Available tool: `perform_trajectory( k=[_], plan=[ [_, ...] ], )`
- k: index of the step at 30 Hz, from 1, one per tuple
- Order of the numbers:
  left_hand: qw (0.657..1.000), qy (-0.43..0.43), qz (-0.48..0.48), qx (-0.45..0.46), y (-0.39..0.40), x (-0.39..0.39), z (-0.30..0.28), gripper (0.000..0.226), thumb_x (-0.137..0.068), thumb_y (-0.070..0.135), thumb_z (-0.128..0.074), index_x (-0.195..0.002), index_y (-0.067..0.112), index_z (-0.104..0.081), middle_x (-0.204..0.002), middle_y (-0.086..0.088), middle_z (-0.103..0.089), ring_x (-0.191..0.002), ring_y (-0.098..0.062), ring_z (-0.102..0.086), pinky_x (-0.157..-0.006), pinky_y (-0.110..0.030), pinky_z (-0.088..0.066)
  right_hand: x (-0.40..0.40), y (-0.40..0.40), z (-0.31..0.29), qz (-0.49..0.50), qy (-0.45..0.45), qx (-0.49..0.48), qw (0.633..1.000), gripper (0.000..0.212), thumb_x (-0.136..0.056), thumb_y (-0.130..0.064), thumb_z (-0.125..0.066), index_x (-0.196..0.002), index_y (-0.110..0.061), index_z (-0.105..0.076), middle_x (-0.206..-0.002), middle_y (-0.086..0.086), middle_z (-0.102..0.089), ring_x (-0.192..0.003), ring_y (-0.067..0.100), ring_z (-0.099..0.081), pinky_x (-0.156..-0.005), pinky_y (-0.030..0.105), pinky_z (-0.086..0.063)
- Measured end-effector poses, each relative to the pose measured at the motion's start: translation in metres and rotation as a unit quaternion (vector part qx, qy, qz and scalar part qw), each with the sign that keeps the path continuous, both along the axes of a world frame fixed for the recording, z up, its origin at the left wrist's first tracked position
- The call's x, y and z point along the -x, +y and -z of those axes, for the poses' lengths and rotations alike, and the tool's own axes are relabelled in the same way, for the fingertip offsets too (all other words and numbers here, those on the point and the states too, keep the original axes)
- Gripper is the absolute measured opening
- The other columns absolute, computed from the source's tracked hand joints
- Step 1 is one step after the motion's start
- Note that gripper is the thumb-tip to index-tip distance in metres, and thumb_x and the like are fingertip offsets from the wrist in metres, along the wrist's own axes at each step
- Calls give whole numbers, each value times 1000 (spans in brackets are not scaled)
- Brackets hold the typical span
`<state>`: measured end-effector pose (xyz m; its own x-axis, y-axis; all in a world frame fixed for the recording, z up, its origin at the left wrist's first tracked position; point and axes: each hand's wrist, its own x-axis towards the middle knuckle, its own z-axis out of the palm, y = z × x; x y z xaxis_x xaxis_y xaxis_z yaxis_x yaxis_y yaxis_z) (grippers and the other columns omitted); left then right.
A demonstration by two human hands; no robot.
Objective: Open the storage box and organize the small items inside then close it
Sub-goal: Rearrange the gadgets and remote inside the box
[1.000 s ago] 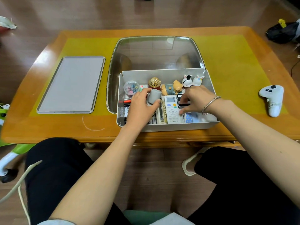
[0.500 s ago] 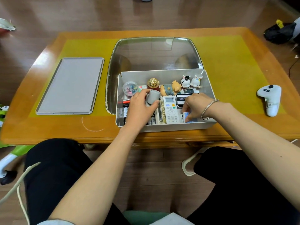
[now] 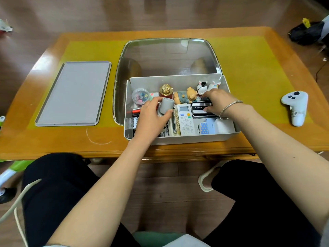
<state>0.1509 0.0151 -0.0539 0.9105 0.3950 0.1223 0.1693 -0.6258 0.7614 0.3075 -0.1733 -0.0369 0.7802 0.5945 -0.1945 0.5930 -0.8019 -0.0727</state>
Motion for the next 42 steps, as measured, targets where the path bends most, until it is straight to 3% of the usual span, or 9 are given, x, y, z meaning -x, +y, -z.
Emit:
perform_trajectory(
  k=[12, 15, 18, 20, 23, 29, 35, 39, 42],
  plan=[
    [1000, -2, 0, 4, -1, 1, -1, 44, -86, 32, -67, -126, 17, -54, -119, -2, -59, -107, -16, -53, -89, -38, -51, 7, 3, -2, -23, 6, 37, 999, 37, -73, -22, -75, -105, -14, -61, -108, 13, -60, -98, 32, -56, -85, 41, -49],
    [1000, -5, 0, 7, 0, 2, -2, 43, -86, 31, -67, -125, 17, -55, -117, -2, -60, -106, -17, -54, -89, -40, -50, 9, 2, -4, -15, -1, 24, 1000, 31, -69, -26, -79, -94, -14, -64, -99, 12, -60, -88, 29, -55, -77, 38, -50],
    [1000, -7, -2, 7, -1, 2, -2, 44, -86, 31, -67, -125, 17, -54, -118, -2, -60, -107, -17, -54, -89, -39, -51, 7, -2, -10, 22, -19, -15, 999, 33, -71, -38, -78, -96, -18, -68, -93, 8, -65, -79, 23, -49, -63, 30, -42],
    [1000, -6, -2, 6, -1, 2, -2, 44, -86, 32, -67, -126, 18, -53, -119, -2, -59, -107, -16, -53, -89, -38, -51, 8, -6, -15, 29, -52, -46, 997, 35, -73, -45, -75, -100, -22, -70, -91, 9, -66, -83, 26, -54, -61, 28, -36],
    [1000, -4, 0, 3, 0, 1, -1, 45, -87, 32, -67, -127, 18, -53, -120, -1, -59, -108, -16, -53, -89, -37, -51, 11, -14, -18, 8, -59, -54, 997, 37, -78, -46, -70, -106, -22, -68, -95, 11, -67, -93, 32, -58, -62, 30, -38],
    [1000, -4, -4, 0, 0, 1, 0, 44, -87, 32, -67, -126, 17, -53, -119, -2, -59, -107, -16, -53, -87, -35, -50, 16, -18, -19, -57, -25, 31, 998, 32, -84, -26, -66, -115, -28, -63, -109, 3, -68, -103, 28, -60, -78, 32, -44],
    [1000, -6, -4, 1, 0, 1, 1, 44, -87, 32, -67, -126, 17, -53, -119, -2, -59, -107, -16, -53, -87, -33, -49, 17, -13, -13, -73, -27, 80, 994, 27, -87, -22, -58, -110, -33, -66, -111, -3, -67, -104, 23, -60, -78, 27, -40],
    [1000, -7, -4, 0, 0, 1, 1, 46, -87, 32, -67, -127, 16, -53, -121, -3, -59, -108, -16, -53, -87, -32, -49, 16, -11, -8, -39, 2, 70, 997, 22, -87, -18, -59, -105, -28, -69, -108, 6, -67, -100, 28, -60, -80, 31, -50],
    [1000, -9, -4, 2, 1, 1, 1, 46, -87, 32, -67, -127, 16, -53, -121, -2, -59, -108, -16, -53, -87, -32, -49, 17, -10, -7, -33, -5, 68, 997, 16, -87, -29, -61, -100, -24, -70, -104, 8, -67, -96, 29, -60, -74, 32, -50]
  ],
)
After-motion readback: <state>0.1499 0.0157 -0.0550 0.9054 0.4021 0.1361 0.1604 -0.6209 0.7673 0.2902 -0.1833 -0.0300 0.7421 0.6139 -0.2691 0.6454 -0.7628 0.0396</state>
